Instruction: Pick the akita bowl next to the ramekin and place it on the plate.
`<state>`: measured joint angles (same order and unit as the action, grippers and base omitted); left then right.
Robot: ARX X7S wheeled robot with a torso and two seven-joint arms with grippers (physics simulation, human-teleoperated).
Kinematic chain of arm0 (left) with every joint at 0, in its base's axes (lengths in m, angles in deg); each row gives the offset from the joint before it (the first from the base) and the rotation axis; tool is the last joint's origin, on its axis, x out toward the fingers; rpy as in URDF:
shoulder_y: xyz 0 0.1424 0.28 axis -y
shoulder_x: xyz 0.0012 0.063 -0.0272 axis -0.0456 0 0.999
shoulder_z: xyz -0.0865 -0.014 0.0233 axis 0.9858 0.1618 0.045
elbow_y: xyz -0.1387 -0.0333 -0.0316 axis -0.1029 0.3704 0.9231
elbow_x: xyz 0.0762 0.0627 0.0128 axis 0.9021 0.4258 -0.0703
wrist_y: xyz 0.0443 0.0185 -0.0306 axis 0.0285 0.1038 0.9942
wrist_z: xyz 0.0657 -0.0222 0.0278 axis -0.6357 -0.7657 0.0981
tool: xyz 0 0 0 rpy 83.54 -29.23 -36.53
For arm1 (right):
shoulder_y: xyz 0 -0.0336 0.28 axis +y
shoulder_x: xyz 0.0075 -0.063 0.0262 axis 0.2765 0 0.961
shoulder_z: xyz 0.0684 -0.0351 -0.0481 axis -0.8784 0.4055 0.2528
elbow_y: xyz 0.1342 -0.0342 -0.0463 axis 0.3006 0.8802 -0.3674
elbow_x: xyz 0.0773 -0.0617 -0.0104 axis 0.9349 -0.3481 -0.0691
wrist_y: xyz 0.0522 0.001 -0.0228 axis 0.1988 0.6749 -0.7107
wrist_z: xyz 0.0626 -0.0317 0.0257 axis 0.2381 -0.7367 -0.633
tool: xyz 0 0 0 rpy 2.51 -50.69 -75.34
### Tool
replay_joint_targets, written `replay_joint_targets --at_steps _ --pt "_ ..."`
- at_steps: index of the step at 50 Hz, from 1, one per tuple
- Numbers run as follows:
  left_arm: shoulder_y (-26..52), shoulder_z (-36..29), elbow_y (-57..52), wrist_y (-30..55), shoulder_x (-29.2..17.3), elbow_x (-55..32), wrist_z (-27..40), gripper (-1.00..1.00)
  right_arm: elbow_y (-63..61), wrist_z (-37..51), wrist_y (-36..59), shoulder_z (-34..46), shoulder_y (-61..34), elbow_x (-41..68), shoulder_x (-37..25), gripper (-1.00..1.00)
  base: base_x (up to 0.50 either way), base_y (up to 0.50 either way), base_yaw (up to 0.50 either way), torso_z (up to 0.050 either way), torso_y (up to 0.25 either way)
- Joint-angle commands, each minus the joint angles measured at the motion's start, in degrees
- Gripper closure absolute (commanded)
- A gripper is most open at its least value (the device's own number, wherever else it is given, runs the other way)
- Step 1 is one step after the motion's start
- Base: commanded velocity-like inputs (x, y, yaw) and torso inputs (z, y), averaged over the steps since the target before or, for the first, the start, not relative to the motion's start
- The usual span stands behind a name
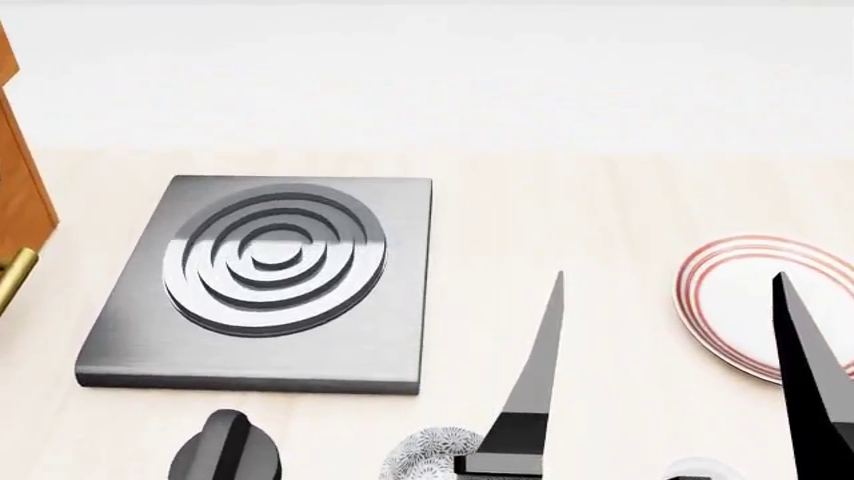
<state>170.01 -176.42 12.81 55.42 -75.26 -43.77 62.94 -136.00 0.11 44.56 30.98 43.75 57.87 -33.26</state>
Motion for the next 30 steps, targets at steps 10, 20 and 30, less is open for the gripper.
replay_joint_targets --at_steps 10,20,30 --pt "-0.14 -0.01 -0.02 0.05 0.06 0.02 0.0 -1.0 0.0 0.18 -0.4 0.31 0.02 -0.16 -0.28 -1.0 0.09 0.0 0.0 0.0 0.0" --pt "-0.34 0.16 -0.02 0.42 0.11 0.07 0.01 -1.0 -0.37 0.31 0.17 0.78 -0.34 -0.79 -0.19 -1.0 0.05 0.0 0.0 0.0 0.0" --pt "0.04 -0.24 -0.02 1.14 0.3 0.06 0.04 -1.0 0.07 0.26 -0.23 1.1 -0.17 -1.02 -0.2 -1.0 0.0 0.0 0.0 0.0 0.0"
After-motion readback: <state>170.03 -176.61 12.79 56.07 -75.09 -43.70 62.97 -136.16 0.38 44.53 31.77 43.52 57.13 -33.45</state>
